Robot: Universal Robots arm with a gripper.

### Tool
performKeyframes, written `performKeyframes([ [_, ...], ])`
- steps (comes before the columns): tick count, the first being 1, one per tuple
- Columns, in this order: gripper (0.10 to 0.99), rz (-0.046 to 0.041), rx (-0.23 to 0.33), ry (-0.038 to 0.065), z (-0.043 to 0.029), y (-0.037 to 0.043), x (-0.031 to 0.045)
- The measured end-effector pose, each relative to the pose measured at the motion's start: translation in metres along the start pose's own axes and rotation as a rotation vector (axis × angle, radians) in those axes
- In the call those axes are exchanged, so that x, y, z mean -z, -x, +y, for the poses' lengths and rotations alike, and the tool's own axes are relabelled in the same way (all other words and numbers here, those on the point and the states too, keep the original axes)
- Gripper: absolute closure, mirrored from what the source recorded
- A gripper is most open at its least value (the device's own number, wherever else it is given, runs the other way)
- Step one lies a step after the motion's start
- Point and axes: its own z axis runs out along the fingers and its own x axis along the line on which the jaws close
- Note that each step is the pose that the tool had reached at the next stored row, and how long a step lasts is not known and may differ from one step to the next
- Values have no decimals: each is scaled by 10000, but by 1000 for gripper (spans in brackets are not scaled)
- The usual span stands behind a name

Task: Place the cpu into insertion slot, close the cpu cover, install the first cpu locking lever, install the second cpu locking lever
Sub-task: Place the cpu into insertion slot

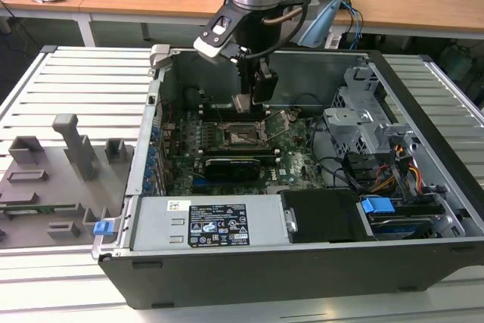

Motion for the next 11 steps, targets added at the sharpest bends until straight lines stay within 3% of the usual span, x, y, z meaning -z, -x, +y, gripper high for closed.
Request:
performKeyframes([
  [7,549,-29,-538,0,-1,0,-19],
  [11,549,-71,-1325,0,-5,0,-67],
])
